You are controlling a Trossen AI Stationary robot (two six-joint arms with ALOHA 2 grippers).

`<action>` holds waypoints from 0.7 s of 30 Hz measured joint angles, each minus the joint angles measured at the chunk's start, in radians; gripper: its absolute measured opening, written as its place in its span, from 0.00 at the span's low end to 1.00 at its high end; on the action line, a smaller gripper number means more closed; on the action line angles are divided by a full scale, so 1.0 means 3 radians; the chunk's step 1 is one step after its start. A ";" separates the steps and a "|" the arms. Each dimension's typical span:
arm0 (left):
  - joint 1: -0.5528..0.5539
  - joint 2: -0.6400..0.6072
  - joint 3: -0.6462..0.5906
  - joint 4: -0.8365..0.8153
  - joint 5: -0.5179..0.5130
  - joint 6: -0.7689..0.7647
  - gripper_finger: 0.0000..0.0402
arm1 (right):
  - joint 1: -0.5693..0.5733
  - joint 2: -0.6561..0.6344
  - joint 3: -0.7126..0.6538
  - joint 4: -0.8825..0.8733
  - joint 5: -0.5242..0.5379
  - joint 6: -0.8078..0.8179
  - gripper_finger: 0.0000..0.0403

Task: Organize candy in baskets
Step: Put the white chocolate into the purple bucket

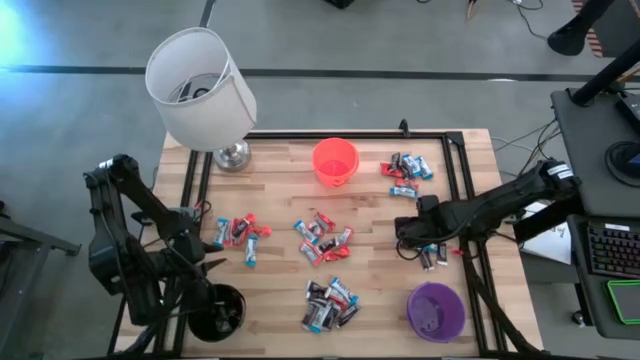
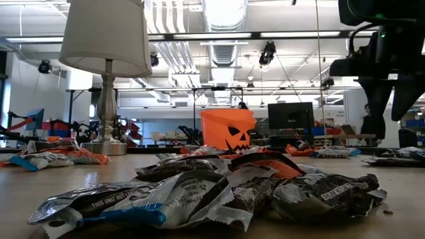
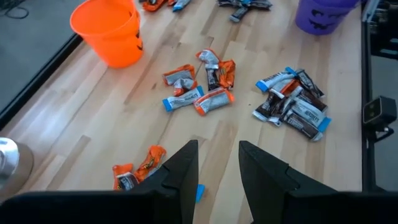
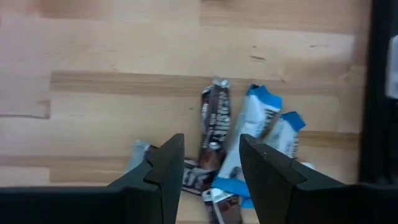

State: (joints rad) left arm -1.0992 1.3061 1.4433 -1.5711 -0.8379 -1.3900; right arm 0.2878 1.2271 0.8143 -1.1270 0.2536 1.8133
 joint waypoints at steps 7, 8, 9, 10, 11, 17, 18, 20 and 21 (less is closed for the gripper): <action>-0.0004 -0.0158 0.0000 0.0001 0.0046 0.0173 0.24 | 0.0006 0.0203 -0.0023 0.0057 -0.0231 0.0057 0.36; -0.0006 -0.0176 0.0000 -0.0001 0.0078 0.0190 0.24 | 0.0006 0.0245 -0.0031 0.0057 -0.0279 0.0086 0.36; -0.0006 -0.0195 0.0000 0.0000 0.0124 0.0214 0.24 | 0.0008 0.0283 -0.0044 0.0049 -0.0327 0.0095 0.36; -0.0006 -0.0211 0.0000 -0.0001 0.0169 0.0238 0.24 | 0.0008 0.0322 -0.0056 0.0047 -0.0372 0.0095 0.36; -0.0006 -0.0223 0.0000 0.0000 0.0197 0.0246 0.24 | 0.0008 0.0365 -0.0060 0.0047 -0.0413 0.0095 0.36; -0.0037 -0.0287 0.0000 -0.0001 0.0216 0.0299 0.24 | 0.0006 0.0548 -0.0088 0.0049 -0.0501 0.0123 0.36; -0.0036 -0.0289 0.0000 0.0001 0.0216 0.0325 0.24 | 0.0006 0.0569 -0.0088 0.0047 -0.0500 0.0127 0.36; -0.0036 -0.0297 0.0000 0.0000 0.0215 0.0371 0.24 | 0.0006 0.0601 -0.0098 0.0049 -0.0499 0.0144 0.36; -0.0036 -0.0303 0.0000 0.0000 0.0215 0.0393 0.24 | 0.0006 0.0612 -0.0106 0.0047 -0.0500 0.0163 0.36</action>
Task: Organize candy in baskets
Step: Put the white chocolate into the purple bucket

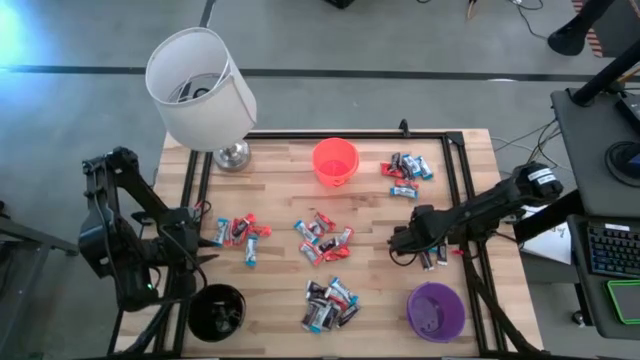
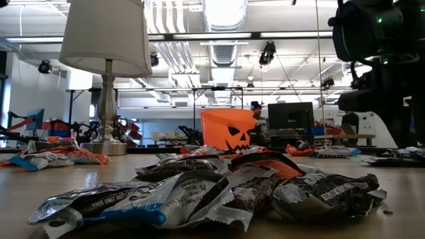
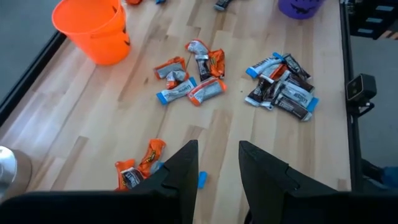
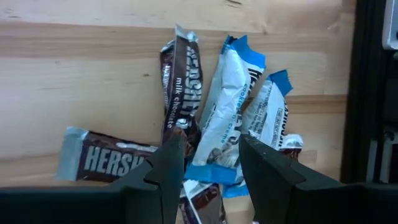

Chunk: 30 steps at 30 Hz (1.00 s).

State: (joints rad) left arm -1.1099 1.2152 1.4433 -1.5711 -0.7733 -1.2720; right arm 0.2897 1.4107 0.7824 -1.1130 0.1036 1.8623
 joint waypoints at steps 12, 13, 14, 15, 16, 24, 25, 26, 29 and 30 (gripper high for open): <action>-0.0001 -0.0011 0.0000 0.0000 0.0000 0.0024 0.24 | 0.0000 0.0017 -0.0136 0.0001 0.0014 0.0166 0.36; -0.0001 -0.0011 0.0000 0.0000 0.0000 0.0024 0.24 | 0.0000 0.0017 -0.0151 0.0011 0.0014 0.0166 0.36; -0.0001 -0.0011 0.0000 0.0000 0.0000 0.0024 0.24 | 0.0000 0.0017 -0.0170 0.0035 0.0014 0.0166 0.36; -0.0001 -0.0011 0.0000 0.0000 0.0000 0.0024 0.24 | 0.0000 0.0017 -0.0191 0.0079 0.0017 0.0165 0.36; -0.0001 -0.0011 0.0000 0.0000 0.0000 0.0024 0.24 | 0.0000 0.0017 -0.0212 0.0140 0.0023 0.0166 0.36; -0.0001 -0.0011 0.0000 0.0000 -0.0001 0.0024 0.24 | 0.0000 0.0014 -0.0380 0.0443 0.0071 0.0193 0.26; -0.0001 -0.0011 0.0000 0.0000 -0.0001 0.0024 0.24 | 0.0000 0.0012 -0.0386 0.0446 0.0075 0.0207 0.24; -0.0001 -0.0011 0.0000 0.0000 0.0000 0.0024 0.24 | 0.0000 0.0012 -0.0387 0.0446 0.0078 0.0215 0.21; -0.0001 -0.0011 0.0000 0.0000 -0.0002 0.0023 0.24 | 0.0000 0.0012 -0.0379 0.0437 0.0077 0.0212 0.14; -0.0001 -0.0011 0.0000 0.0000 -0.0001 0.0023 0.24 | 0.0000 0.0012 -0.0371 0.0429 0.0073 0.0197 0.12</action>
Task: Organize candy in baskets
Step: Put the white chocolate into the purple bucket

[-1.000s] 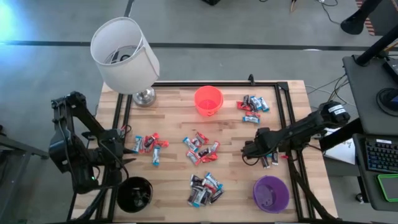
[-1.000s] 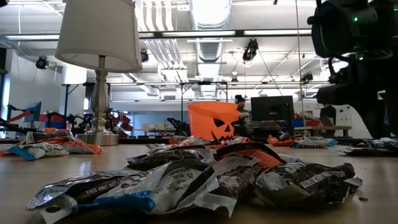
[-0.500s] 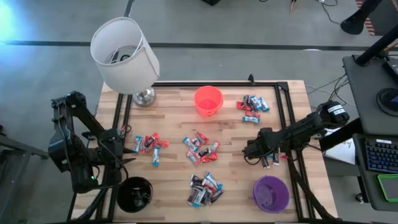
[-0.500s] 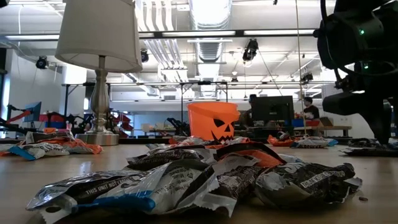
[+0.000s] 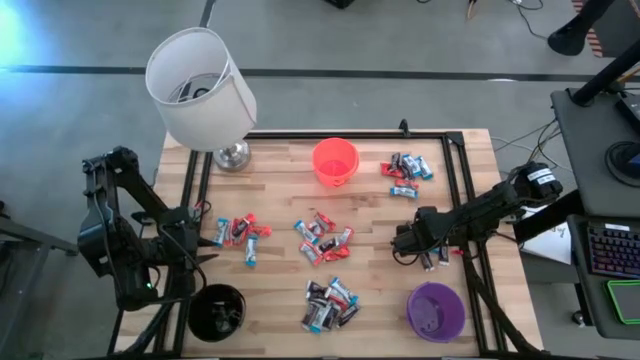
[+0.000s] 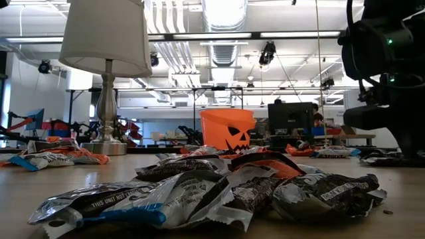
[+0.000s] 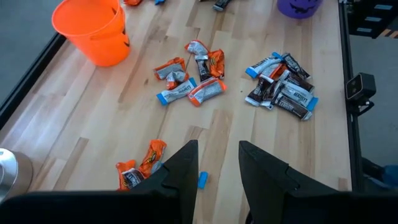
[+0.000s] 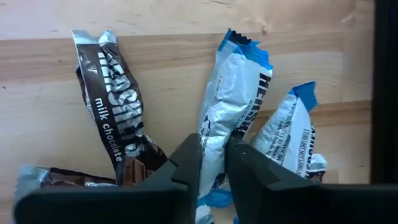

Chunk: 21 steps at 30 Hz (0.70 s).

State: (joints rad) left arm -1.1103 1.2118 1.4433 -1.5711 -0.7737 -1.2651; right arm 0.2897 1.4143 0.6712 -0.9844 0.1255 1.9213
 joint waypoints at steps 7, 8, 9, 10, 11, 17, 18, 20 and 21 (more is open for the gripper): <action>0.0000 0.0000 0.0000 0.0000 -0.0001 0.0000 0.24 | 0.0000 -0.0036 0.0144 -0.0014 -0.0008 -0.0220 0.06; 0.0000 0.0000 0.0000 0.0000 0.0000 0.0000 0.24 | 0.0000 -0.0054 0.0179 -0.0017 -0.0009 -0.0271 0.06; 0.0000 0.0001 0.0000 0.0000 -0.0001 0.0000 0.24 | 0.0000 -0.0074 0.0221 -0.0036 -0.0008 -0.0313 0.06; 0.0000 0.0001 0.0000 0.0000 -0.0001 0.0000 0.24 | 0.0000 -0.0100 0.0267 -0.0060 -0.0007 -0.0362 0.06; 0.0000 0.0000 0.0000 0.0000 -0.0002 0.0000 0.24 | 0.0000 -0.0127 0.0320 -0.0100 -0.0008 -0.0416 0.06; 0.0000 0.0001 0.0000 0.0000 0.0048 0.0000 0.24 | 0.0001 -0.0318 0.0714 -0.0657 -0.0013 -0.0853 0.06; 0.0000 0.0001 0.0000 0.0001 0.0097 0.0000 0.24 | 0.0001 -0.0364 0.0796 -0.0770 -0.0025 -0.0923 0.06; 0.0000 0.0001 0.0000 0.0000 0.0169 0.0000 0.24 | 0.0001 -0.0454 0.0974 -0.0950 -0.0042 -0.1067 0.06; 0.0000 0.0001 0.0000 0.0000 0.0186 0.0000 0.24 | 0.0001 -0.0504 0.1067 -0.1010 -0.0043 -0.1132 0.06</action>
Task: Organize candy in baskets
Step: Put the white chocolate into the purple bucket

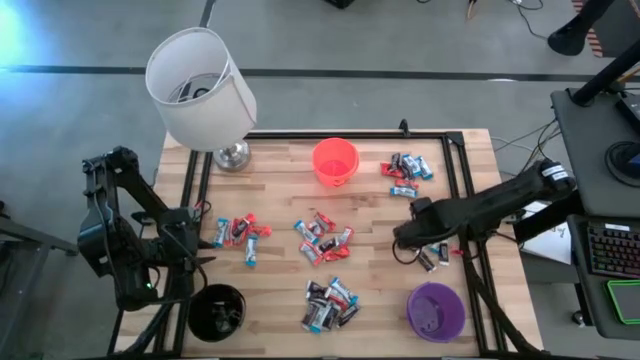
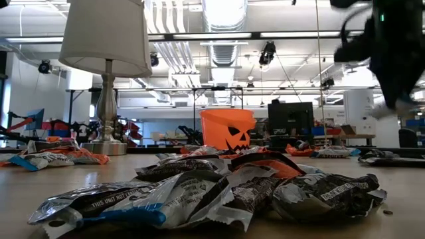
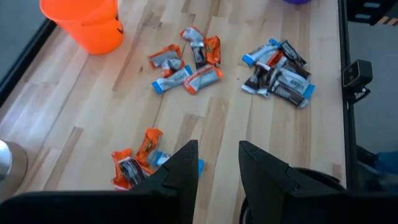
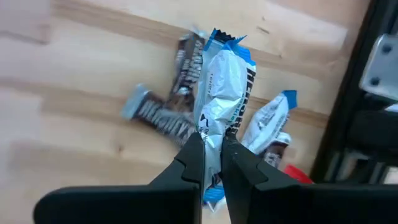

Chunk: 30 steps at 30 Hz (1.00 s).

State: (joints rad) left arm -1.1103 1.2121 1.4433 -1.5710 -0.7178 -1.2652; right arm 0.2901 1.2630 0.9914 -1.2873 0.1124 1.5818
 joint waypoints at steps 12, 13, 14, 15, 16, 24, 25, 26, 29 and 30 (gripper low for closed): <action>0.0000 0.0000 0.0000 0.0000 0.0007 0.0028 0.24 | 0.0220 -0.0256 0.0878 -0.0082 -0.0011 -0.0423 0.06; 0.0000 0.0000 0.0000 0.0000 0.0008 0.0028 0.24 | 0.0266 -0.0253 0.0918 -0.0083 -0.0047 -0.0420 0.06; 0.0000 0.0000 0.0000 0.0000 0.0008 0.0029 0.24 | 0.0315 -0.0250 0.0956 -0.0081 -0.0083 -0.0419 0.06; 0.0000 0.0000 0.0000 0.0000 0.0008 0.0037 0.24 | 0.0369 -0.0241 0.0991 -0.0081 -0.0121 -0.0409 0.06; 0.0000 0.0000 0.0000 0.0001 0.0008 0.0045 0.24 | 0.0425 -0.0233 0.1024 -0.0082 -0.0152 -0.0361 0.06; 0.0000 0.0000 0.0000 0.0000 0.0086 0.0098 0.24 | 0.0963 -0.0228 0.1173 -0.0049 -0.0230 0.0185 0.06; 0.0000 0.0000 0.0000 0.0000 0.0086 0.0099 0.24 | 0.1028 -0.0228 0.1188 -0.0040 -0.0231 0.0260 0.06; 0.0000 0.0000 0.0000 0.0000 0.0085 0.0098 0.24 | 0.1096 -0.0227 0.1194 -0.0028 -0.0230 0.0343 0.06; 0.0000 0.0000 0.0000 0.0000 0.0084 0.0098 0.24 | 0.1292 -0.0201 0.1205 -0.0008 -0.0239 0.0583 0.06; 0.0000 0.0000 0.0000 0.0000 0.0084 0.0097 0.24 | 0.1354 -0.0186 0.1205 0.0003 -0.0258 0.0646 0.06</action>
State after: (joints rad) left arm -1.1103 1.2121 1.4433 -1.5711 -0.6926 -1.2361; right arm 0.6965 1.2071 1.3529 -1.2865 0.0351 1.7756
